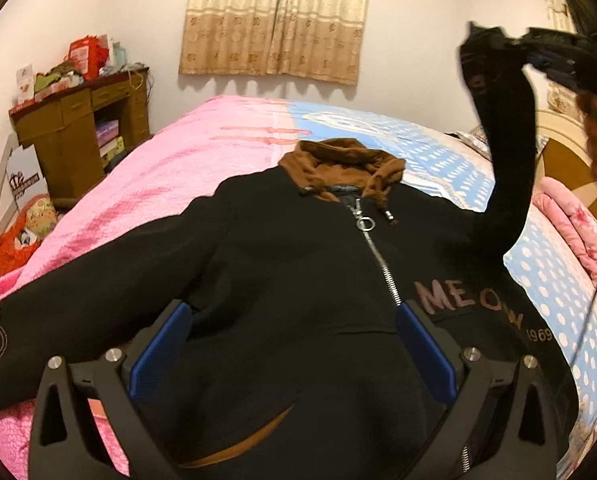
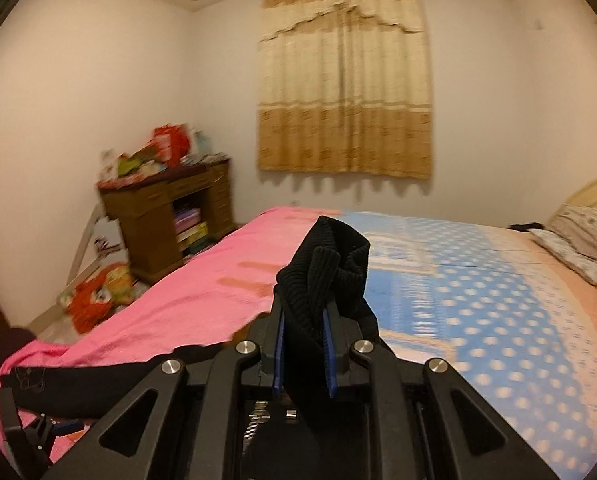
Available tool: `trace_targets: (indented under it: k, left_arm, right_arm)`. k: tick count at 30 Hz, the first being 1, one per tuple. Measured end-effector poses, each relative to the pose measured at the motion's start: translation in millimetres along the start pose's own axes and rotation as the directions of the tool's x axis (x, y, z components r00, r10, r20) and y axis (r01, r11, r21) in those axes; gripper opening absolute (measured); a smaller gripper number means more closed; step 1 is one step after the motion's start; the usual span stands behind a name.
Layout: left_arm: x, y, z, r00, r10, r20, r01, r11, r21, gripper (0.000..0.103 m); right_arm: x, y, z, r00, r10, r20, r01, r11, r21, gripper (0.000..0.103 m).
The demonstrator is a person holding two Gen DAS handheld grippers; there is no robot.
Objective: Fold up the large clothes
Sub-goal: 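Lift the sleeve with the right tool and fold it across the hoodie front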
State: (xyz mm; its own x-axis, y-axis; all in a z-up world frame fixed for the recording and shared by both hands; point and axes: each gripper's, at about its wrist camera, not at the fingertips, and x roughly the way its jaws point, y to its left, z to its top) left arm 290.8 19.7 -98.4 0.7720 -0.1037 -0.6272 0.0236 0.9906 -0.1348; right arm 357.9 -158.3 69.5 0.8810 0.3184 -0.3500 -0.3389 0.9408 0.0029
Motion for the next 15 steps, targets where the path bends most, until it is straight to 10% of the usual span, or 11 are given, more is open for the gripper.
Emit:
trace_targets:
  k: [3, 6, 10, 15]
  left_arm:
    - [0, 8, -1, 1.0, 0.012, -0.007, -0.012, 1.0, 0.0, 0.103]
    - [-1, 12, -2, 0.999, 0.029, -0.017, -0.029, 0.999, 0.013, 0.103]
    - [-8, 23, 1, 0.999, 0.046, -0.022, -0.045, 0.999, 0.028, 0.103]
    - [-9, 22, 20, 0.998, 0.056, 0.001, -0.056, 0.996, 0.071, 0.103]
  right_arm:
    - [41, 37, -32, 0.996, 0.084, -0.028, -0.084, 0.996, -0.002, 0.021]
    - [85, 62, -76, 0.97, 0.183, -0.157, -0.177, 0.983, 0.051, 0.075]
    - [81, 61, -132, 0.938, 0.289, -0.19, -0.259, 0.951, 0.169, 0.077]
    - [30, 5, -182, 0.958, 0.217, -0.187, -0.168, 0.954, 0.247, 0.077]
